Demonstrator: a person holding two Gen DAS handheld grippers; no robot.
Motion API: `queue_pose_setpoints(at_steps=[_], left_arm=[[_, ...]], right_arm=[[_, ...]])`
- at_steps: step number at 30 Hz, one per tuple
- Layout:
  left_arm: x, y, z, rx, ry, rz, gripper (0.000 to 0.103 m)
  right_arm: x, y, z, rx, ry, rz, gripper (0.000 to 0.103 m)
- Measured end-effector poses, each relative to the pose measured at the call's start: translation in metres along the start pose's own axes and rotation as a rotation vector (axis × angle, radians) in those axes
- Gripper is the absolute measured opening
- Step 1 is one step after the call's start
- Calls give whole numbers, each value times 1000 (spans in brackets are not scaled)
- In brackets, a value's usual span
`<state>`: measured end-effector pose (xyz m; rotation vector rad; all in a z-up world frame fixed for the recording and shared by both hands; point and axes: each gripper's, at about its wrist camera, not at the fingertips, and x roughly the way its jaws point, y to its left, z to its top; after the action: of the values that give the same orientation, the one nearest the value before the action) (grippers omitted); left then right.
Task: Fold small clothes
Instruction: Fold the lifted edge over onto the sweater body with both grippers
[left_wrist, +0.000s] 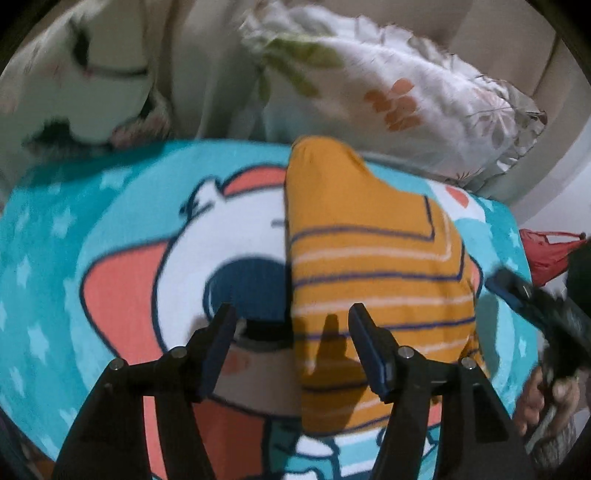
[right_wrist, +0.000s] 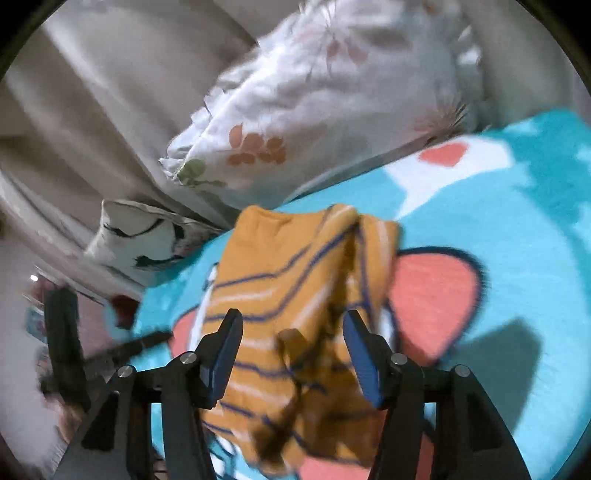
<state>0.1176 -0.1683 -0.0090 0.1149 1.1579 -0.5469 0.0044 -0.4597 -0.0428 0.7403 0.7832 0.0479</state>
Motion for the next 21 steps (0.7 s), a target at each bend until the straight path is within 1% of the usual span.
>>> queue_pose_setpoints(at_steps=[1,2,3,4,5,6,7,8,9,12,13,15,16,19,20,21], left_arm=[[4,-2,-5,-7,10,0,62],[6,-3,-8,-8,17,2,62],[7,-4,-11,1,20,11,62],[7,-9,-13,13,17,22,62],[5,-13,-15,28,10,30,62],[3,-17,-17,43,-2,33,62],[1,-21,-19,56,-11,33,64],[2,-26,-20,70,-12,36,66],[4,-29,-21,77,-7,39,68],[17,-37,-25,93,27,41,68],[21,-40,-27,100,36,43,68],[30,-45,-33,117,55,60,68],[34,-46,-35,120,62,65,68],[46,-45,-42,105,101,77,69],[49,-44,-44,95,113,79,70],[51,-42,-45,83,123,83,72]], right_arm=[[11,0,5,9,26,1,60],[24,-1,9,15,62,11,47],[38,-1,10,27,109,22,16],[46,-3,13,35,143,30,9],[47,-5,17,48,148,50,9],[41,-7,21,49,126,58,8],[33,-7,25,39,101,47,8],[29,-8,27,29,89,25,8],[27,-10,29,13,86,-21,8],[39,-11,26,-65,118,-164,7],[46,-11,22,-86,134,-197,7],[55,-12,12,-96,150,-230,7],[56,-11,10,-96,139,-238,7],[56,-14,10,-70,131,-243,9],[56,-17,10,-57,130,-239,15],[55,-22,10,-36,129,-233,25]])
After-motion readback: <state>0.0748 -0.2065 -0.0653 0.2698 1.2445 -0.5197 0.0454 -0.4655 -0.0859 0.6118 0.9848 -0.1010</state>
